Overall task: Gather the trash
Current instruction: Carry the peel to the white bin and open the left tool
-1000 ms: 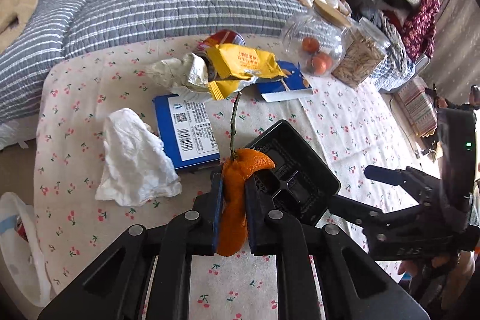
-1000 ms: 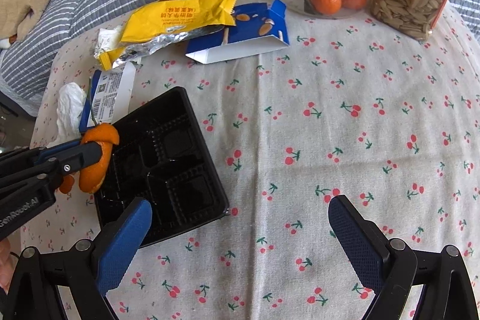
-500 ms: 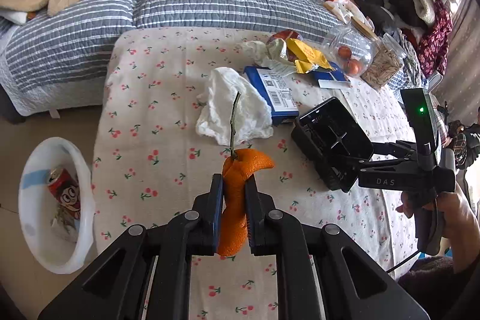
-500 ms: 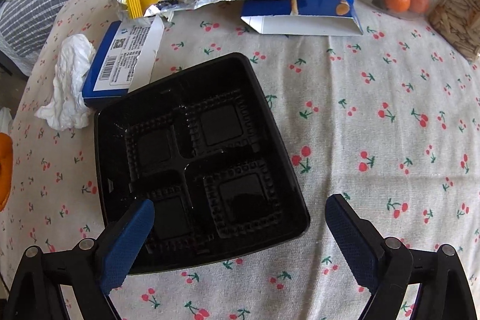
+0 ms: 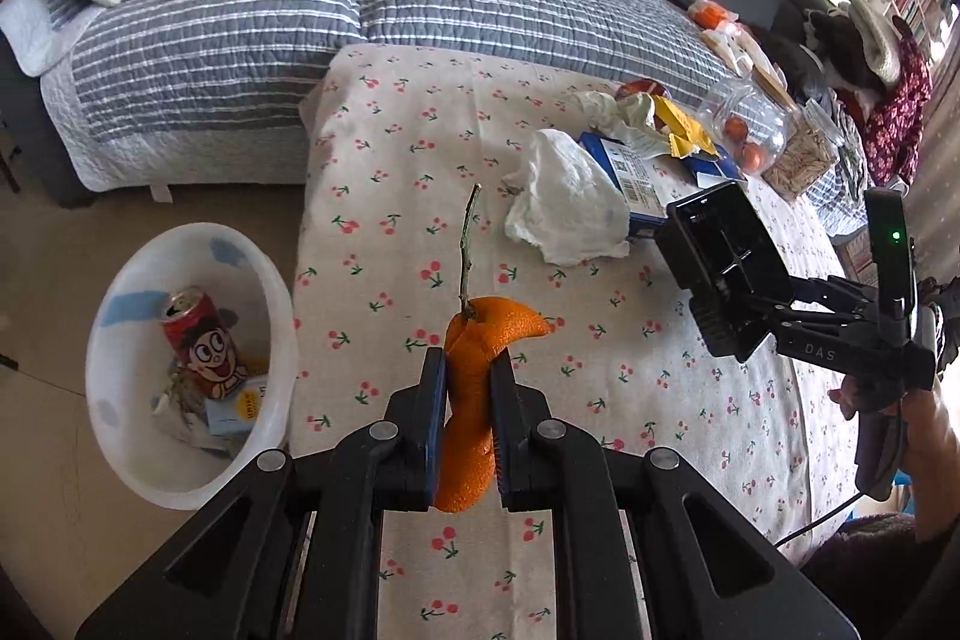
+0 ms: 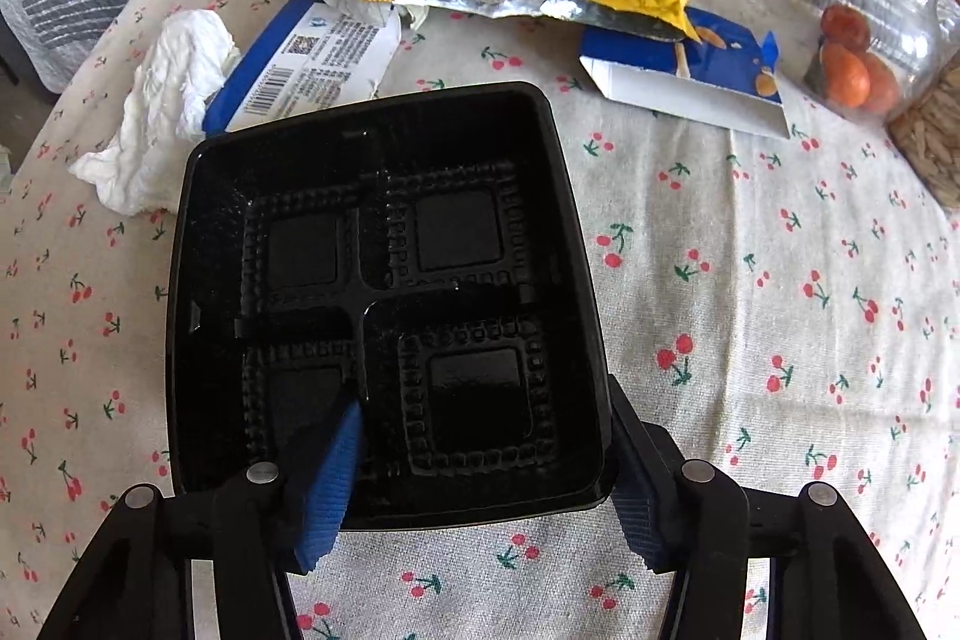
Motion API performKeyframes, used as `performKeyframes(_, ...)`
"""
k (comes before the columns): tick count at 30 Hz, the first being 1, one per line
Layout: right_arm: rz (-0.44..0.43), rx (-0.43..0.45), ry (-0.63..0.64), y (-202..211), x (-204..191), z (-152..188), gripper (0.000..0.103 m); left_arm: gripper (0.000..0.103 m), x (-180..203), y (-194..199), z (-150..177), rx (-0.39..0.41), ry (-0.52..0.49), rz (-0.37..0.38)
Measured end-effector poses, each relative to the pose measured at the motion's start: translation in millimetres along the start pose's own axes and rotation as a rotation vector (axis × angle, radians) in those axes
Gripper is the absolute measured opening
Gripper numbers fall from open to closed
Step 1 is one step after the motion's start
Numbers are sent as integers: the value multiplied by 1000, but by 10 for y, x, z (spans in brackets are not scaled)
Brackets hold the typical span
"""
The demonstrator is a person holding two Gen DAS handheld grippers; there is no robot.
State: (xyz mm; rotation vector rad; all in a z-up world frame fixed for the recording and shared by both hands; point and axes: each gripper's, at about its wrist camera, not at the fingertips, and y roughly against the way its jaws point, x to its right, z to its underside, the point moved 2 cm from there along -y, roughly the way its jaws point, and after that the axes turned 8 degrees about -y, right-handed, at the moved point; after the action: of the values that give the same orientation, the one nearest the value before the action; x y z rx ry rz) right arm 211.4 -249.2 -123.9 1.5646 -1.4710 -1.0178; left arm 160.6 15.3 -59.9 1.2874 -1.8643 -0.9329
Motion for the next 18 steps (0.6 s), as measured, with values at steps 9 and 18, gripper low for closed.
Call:
performKeyframes(9,-56,60,44,349,-195,118,63,14,-429,184,130,20,57,-61)
performKeyframes(18,-97,72,100,434,-615,150,63,15,-992,319,275,40,160,-133)
